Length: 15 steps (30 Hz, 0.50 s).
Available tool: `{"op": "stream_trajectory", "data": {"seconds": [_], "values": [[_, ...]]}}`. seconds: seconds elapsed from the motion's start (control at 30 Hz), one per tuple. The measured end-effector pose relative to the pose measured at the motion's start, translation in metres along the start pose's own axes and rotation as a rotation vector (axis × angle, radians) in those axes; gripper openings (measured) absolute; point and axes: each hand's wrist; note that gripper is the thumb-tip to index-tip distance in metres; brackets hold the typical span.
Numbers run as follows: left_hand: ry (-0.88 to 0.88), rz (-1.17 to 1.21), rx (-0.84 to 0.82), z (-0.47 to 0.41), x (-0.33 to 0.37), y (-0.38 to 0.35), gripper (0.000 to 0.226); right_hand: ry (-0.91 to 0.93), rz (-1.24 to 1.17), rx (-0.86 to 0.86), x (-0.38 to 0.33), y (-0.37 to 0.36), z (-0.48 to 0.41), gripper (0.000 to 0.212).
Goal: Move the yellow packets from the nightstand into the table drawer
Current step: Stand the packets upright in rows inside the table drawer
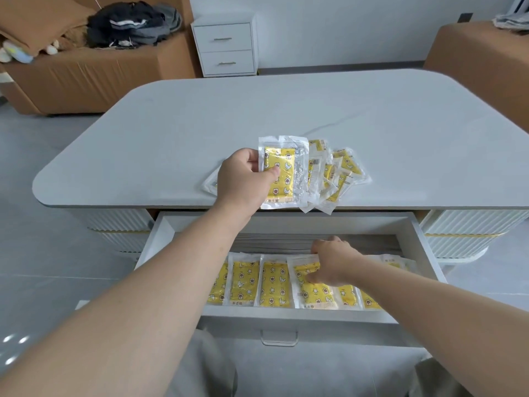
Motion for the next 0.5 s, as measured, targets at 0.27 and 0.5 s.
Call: {"op": "stream_trajectory", "data": {"seconds": [0.27, 0.5], "values": [[0.095, 0.099, -0.118, 0.001, 0.001, -0.006, 0.017, -0.021, 0.118, 0.061, 0.004, 0.009, 0.017, 0.077], [0.124, 0.084, -0.278, 0.008, 0.002, -0.019, 0.021, 0.082, -0.448, 0.199, 0.04, 0.057, 0.063, 0.019]]}}
Point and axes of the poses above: each hand's wrist, its own z-axis away from the middle knuckle, its own y-axis out of the back of the hand, x = y × z, and after that the axes turned 1 degree about z, right-handed
